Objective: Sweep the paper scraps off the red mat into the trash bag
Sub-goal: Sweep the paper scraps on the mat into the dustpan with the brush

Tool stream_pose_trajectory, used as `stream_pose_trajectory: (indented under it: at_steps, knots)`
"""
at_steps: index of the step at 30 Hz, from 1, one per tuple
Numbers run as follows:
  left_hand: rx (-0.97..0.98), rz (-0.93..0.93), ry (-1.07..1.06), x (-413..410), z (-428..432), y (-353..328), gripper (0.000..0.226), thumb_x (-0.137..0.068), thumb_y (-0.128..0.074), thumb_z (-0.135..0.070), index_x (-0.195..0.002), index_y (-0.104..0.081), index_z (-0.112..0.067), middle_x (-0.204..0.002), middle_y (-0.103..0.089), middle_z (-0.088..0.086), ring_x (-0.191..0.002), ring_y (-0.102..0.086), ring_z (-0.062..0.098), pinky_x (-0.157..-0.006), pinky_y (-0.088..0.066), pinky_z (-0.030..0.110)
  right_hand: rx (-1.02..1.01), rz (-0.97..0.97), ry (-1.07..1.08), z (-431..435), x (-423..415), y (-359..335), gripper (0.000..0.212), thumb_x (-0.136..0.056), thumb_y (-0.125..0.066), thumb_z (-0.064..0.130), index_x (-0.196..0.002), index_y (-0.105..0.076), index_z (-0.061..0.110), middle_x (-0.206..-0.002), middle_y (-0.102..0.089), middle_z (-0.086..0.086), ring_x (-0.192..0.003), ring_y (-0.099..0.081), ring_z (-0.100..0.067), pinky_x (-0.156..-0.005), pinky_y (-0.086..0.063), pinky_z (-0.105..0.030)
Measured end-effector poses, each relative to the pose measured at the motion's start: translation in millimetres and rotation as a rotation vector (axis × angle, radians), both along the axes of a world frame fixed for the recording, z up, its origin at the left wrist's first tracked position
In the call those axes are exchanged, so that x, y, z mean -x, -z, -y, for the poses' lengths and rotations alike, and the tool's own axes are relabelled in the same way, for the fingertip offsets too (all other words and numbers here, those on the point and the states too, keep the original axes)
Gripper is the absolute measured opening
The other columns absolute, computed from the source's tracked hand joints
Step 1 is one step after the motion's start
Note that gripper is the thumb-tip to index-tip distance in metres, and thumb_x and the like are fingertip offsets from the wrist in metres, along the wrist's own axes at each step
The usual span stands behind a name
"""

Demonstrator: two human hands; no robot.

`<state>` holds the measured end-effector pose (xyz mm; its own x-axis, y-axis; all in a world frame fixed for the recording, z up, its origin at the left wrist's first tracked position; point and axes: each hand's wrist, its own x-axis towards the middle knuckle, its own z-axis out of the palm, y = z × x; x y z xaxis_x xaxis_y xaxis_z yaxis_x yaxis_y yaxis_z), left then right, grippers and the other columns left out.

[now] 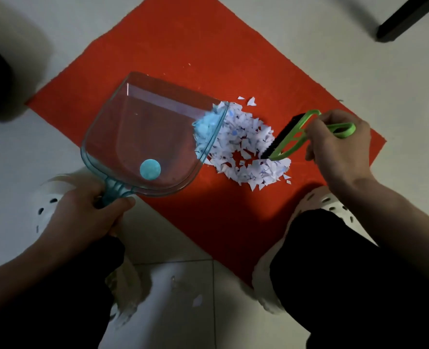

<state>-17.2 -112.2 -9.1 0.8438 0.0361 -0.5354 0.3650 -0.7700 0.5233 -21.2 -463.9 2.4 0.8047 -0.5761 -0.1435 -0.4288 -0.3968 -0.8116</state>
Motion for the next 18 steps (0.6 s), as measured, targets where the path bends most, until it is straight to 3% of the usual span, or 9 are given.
stream_pose_trajectory:
  at_steps: [4, 9, 12, 15, 18]
  knots:
    - [0.03, -0.021, 0.068, 9.1, 4.7, -1.2, 0.034, -0.084, -0.07, -0.025, -0.058, -0.056, -0.008, -0.042, -0.06, 0.004, -0.035, -0.054, 0.014, -0.049, -0.046, 0.03, 0.018, -0.057, 0.032, 8.3, 16.6, 0.3, 0.016, -0.077, -0.052, 0.013, -0.063, -0.061, 0.009, -0.056, -0.06, -0.02, -0.043, -0.058, -0.024, -0.045, -0.047, -0.036]
    - [0.061, -0.057, 0.079, 28.6, 16.7, -3.7, 0.024, -0.082, -0.072, -0.021, -0.068, -0.061, -0.006, -0.044, -0.061, 0.006, -0.03, -0.05, 0.011, -0.034, -0.038, 0.019, 0.086, -0.142, 0.008, 14.1, 30.9, 8.7, 0.019, -0.078, -0.053, 0.012, -0.062, -0.061, 0.005, -0.056, -0.059, -0.018, -0.05, -0.059, -0.035, -0.045, -0.051, -0.045]
    - [0.084, -0.092, 0.069, 38.9, 19.9, -3.9, 0.016, -0.082, -0.072, -0.021, -0.075, -0.064, -0.01, -0.046, -0.062, 0.007, -0.03, -0.05, 0.01, -0.033, -0.037, 0.016, 0.16, -0.197, -0.047, 17.4, 32.2, 14.9, 0.02, -0.081, -0.054, 0.014, -0.065, -0.063, 0.006, -0.062, -0.061, -0.017, -0.054, -0.052, -0.02, -0.048, -0.048, -0.036]
    - [0.067, -0.094, 0.08, 43.8, 17.6, -3.0, 0.017, -0.081, -0.073, -0.023, -0.072, -0.062, -0.012, -0.046, -0.062, 0.006, -0.031, -0.051, 0.009, -0.042, -0.043, 0.024, 0.211, -0.251, -0.105, 19.3, 34.9, 20.0, 0.022, -0.081, -0.053, 0.014, -0.064, -0.062, 0.005, -0.059, -0.059, -0.014, -0.05, -0.047, -0.016, -0.043, -0.038, -0.027]
    - [0.051, -0.099, 0.057, 46.6, 16.0, -2.9, 0.018, -0.081, -0.073, -0.024, -0.072, -0.062, -0.013, -0.045, -0.062, 0.006, -0.031, -0.052, 0.009, -0.046, -0.044, 0.028, 0.233, -0.281, -0.108, 18.0, 37.2, 27.4, 0.022, -0.082, -0.053, 0.015, -0.064, -0.063, 0.008, -0.061, -0.062, -0.014, -0.054, -0.05, -0.018, -0.049, -0.041, -0.03]
